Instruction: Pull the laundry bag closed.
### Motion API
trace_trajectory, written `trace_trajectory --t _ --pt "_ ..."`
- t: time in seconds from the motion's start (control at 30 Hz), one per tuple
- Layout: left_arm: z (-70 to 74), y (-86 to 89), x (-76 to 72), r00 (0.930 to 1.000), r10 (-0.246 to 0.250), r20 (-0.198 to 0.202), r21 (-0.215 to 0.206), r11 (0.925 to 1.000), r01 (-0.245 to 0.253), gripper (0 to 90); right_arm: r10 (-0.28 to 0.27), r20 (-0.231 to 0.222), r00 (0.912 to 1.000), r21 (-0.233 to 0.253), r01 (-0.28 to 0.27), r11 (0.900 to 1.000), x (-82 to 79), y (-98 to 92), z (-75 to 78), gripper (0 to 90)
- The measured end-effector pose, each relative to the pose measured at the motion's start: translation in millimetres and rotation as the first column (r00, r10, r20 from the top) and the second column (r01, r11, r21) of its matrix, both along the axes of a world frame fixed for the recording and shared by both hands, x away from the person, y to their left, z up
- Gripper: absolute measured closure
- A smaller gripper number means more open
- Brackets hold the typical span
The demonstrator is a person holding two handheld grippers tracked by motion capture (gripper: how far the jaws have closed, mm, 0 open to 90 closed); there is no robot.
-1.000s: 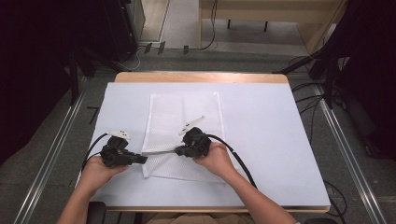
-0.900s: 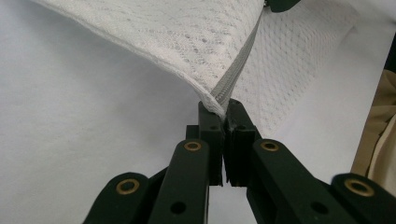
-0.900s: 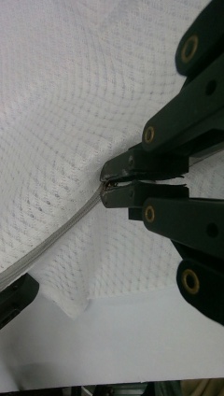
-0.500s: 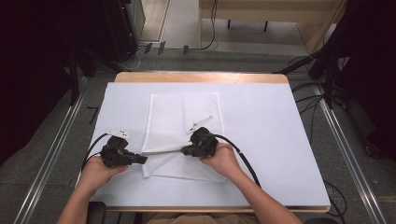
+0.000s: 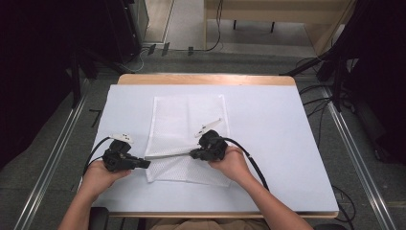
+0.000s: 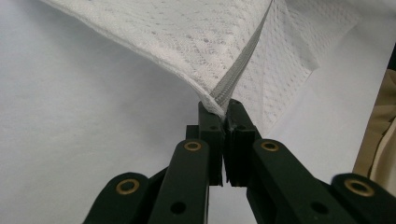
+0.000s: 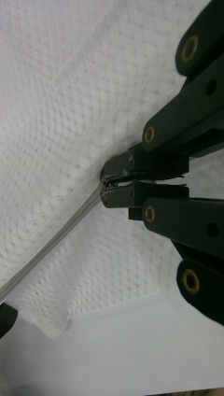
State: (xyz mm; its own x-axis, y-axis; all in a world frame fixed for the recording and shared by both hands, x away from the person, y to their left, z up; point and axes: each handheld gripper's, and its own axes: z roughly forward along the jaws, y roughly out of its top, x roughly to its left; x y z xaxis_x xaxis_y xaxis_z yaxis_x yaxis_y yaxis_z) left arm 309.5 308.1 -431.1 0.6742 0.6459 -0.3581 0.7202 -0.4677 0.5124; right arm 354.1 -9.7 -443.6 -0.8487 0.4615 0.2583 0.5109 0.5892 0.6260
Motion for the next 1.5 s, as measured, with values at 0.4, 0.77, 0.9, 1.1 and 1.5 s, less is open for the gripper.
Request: trace_trajectory --t 0.4,0.77,0.9,1.1,1.5 --pt "-0.3 -1.5 -0.1 1.0000 -0.009 -0.003 0.005 1.0000 0.009 88.5 -0.009 -0.001 1.0000 -0.014 0.009 1.000 -0.9 -13.9 -0.5 88.3" --pt "-1.1 -0.6 -0.5 0.9999 -0.016 -0.004 0.003 0.9999 0.016 88.5 -0.016 -0.002 0.9999 -0.030 0.016 0.999 -3.3 -22.6 -1.3 88.3" --pt "-1.1 -0.4 -0.5 0.9998 -0.017 -0.007 0.003 0.9999 0.017 88.5 -0.032 -0.011 0.9994 -0.022 0.032 0.999 -3.3 -30.4 -3.7 88.3" --pt "-1.2 -0.8 -0.6 0.9998 -0.019 -0.010 0.001 0.9998 0.019 88.4 -0.054 -0.019 0.9984 -0.017 0.053 0.998 -3.0 -37.9 -3.3 88.3" --pt "-1.7 -0.6 -0.6 0.9996 -0.024 -0.015 0.001 0.9997 0.024 88.4 -0.051 -0.019 0.9985 -0.022 0.051 0.998 -5.6 -41.4 -3.5 88.3"
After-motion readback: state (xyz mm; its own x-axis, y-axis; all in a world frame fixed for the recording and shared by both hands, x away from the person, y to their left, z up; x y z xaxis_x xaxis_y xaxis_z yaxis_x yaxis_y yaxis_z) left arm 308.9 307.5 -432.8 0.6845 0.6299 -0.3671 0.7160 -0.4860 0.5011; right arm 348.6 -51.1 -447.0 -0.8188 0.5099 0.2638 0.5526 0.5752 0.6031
